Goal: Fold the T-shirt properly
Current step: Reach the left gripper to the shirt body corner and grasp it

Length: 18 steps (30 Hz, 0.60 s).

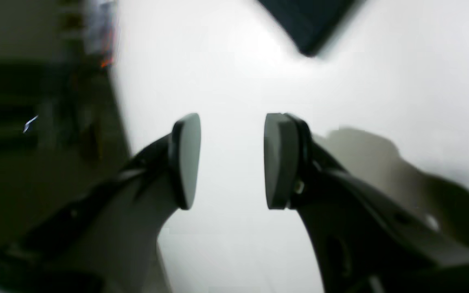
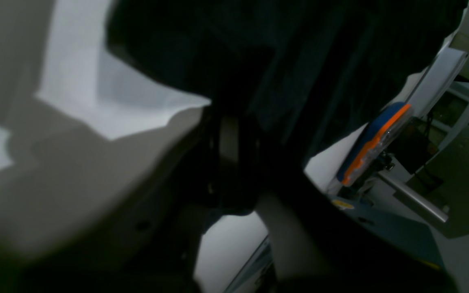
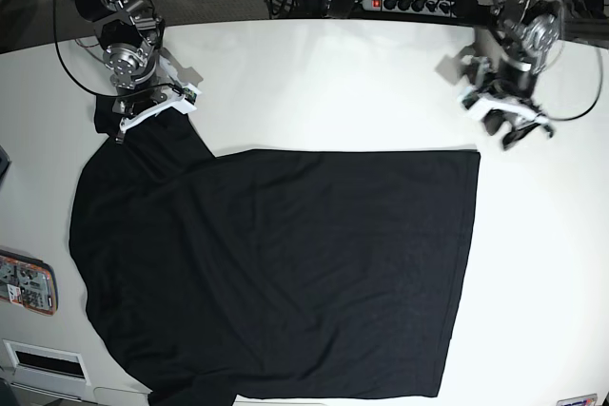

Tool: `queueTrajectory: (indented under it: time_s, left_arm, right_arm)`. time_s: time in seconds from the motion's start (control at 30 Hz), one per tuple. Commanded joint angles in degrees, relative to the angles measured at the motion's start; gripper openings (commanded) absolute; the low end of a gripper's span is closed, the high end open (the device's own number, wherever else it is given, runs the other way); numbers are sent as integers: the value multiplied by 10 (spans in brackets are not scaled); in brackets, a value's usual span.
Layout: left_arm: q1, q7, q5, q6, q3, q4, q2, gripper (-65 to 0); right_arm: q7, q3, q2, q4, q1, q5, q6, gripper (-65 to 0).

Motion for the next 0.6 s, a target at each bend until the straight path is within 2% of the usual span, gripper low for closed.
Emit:
queueTrajectory:
  time_s: [0.0, 0.07, 0.13, 0.27, 0.33, 0.43, 0.57]
  left_arm:
    - [-5, -6, 3, -7, -1, 5, -6, -412]
    - [-29, -5, 5, -52, 15, 0, -15, -412]
    - [-50, 26, 0, -99, 49, -3, -33, -412]
    - [-83, 171, 0, -155, 145, 5, -76, -412]
    - [-119, 238, -3, -167, 209, 7, -97, -412]
    - [-170, 299, -3, -171, 285, 0, -105, -412]
    - [-233, 313, -3, -171, 345, -40, -102, -412]
  right_arm:
    - [6, -9, 0, -9, -17, 51, 56, -650]
    - [6, -9, 0, -9, -17, 51, 56, -650]
    - [6, -9, 0, -9, -17, 51, 56, -650]
    - [3, -9, 0, 8, -16, 51, 56, -650]
    - [-14, -10, 0, 17, -17, 51, 56, -650]
    - [-27, -11, 0, 34, -19, 51, 56, -650]
    - [-28, -12, -2, 57, -19, 51, 56, -650]
